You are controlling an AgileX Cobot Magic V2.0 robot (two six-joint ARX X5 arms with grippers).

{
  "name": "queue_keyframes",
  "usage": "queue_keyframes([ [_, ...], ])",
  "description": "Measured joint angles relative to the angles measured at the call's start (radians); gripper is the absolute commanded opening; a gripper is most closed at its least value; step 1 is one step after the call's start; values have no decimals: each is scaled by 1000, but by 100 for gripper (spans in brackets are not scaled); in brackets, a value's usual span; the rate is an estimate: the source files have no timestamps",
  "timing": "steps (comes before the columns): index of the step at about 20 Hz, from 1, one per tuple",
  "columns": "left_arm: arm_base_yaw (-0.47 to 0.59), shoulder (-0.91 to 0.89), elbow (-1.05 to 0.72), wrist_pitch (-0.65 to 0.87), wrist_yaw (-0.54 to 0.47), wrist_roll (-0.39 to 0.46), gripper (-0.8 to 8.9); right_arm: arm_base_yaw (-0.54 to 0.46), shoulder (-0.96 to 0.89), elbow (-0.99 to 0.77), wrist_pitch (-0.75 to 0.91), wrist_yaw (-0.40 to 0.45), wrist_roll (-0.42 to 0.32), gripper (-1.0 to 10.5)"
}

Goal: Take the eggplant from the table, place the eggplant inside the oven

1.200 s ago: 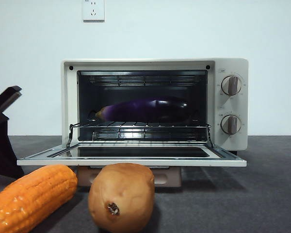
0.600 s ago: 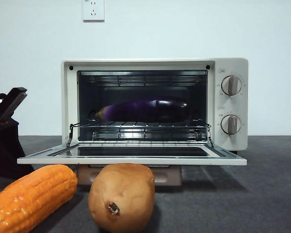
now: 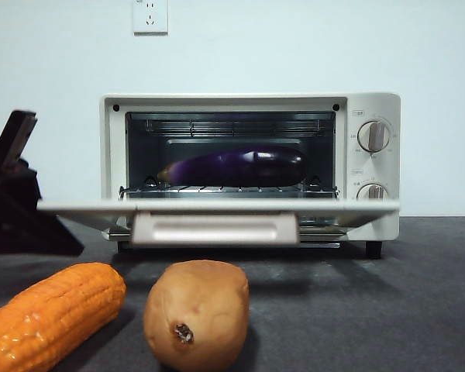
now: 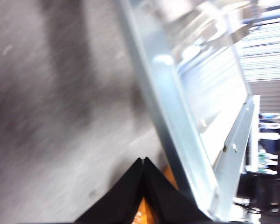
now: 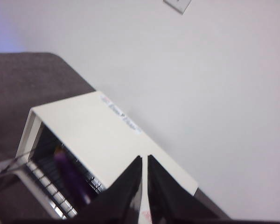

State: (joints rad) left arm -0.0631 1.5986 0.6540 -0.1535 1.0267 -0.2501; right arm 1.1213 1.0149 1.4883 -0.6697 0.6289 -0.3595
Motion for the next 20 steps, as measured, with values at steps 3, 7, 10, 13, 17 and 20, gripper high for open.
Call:
queue_keyframes([
  [3,11,0,45,-4,27,-11,4,0,0,0,-37,0,15,4],
  [7,23,0,125,0,38,-32,4,1,0,0,-69,0,32,4],
  [10,27,0,192,2,43,-50,4,1,0,0,-90,0,51,4],
  [13,28,0,268,5,44,-64,4,1,0,0,-109,0,70,4],
  [17,28,0,377,11,45,-79,4,1,0,0,-146,0,93,4],
  [20,28,0,449,11,46,-94,4,1,0,0,-190,-2,108,4],
])
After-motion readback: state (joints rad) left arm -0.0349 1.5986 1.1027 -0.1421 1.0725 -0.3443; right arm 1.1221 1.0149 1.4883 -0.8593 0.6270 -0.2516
